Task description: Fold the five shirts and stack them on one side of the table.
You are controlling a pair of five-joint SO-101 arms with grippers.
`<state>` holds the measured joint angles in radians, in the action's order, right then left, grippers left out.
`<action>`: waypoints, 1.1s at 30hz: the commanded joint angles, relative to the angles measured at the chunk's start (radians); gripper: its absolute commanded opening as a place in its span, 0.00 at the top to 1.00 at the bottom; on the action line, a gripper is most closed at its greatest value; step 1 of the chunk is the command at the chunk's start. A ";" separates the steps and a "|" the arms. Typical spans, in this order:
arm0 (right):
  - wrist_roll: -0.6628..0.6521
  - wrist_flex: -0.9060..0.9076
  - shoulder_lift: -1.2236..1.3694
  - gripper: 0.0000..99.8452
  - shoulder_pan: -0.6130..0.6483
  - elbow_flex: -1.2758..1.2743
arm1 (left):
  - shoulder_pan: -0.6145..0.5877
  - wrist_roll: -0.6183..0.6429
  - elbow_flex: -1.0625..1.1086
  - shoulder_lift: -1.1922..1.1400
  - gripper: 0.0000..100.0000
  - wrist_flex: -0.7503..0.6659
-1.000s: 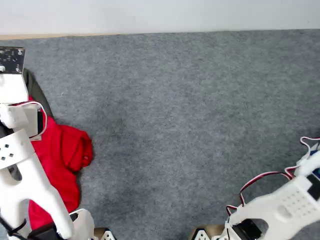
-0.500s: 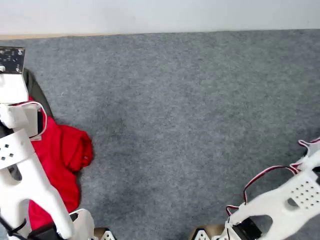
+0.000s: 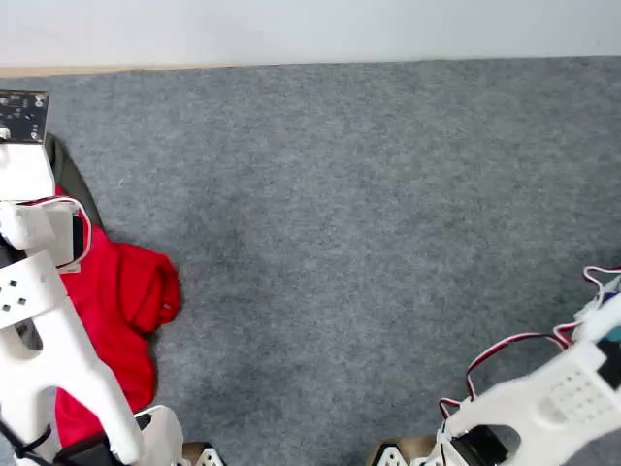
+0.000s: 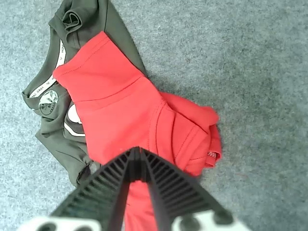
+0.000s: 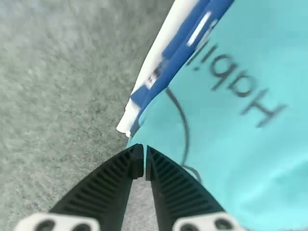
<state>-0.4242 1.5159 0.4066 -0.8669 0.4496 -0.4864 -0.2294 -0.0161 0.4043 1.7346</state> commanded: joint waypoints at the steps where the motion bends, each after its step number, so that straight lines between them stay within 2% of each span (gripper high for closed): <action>1: -0.008 -0.062 -0.133 0.99 -0.010 0.049 | -0.003 -0.006 -0.002 0.032 1.00 0.020; 7: -0.008 -0.328 -0.074 0.99 -0.090 0.048 | -0.005 -0.006 -0.002 0.032 1.00 0.020; 16: -0.009 -0.599 0.177 0.99 -0.090 0.048 | -0.002 -0.006 -0.002 0.032 1.00 0.020; 25: -0.008 -0.650 0.268 0.99 -0.076 0.049 | -0.002 -0.006 -0.002 0.032 1.00 0.020; 33: -0.002 -0.544 0.087 0.99 -0.071 0.089 | -0.002 -0.006 -0.002 0.032 1.00 0.020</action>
<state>-0.4242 0.9375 0.6322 -0.9528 0.4496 -0.4864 -0.2294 -0.0161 0.4043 1.7346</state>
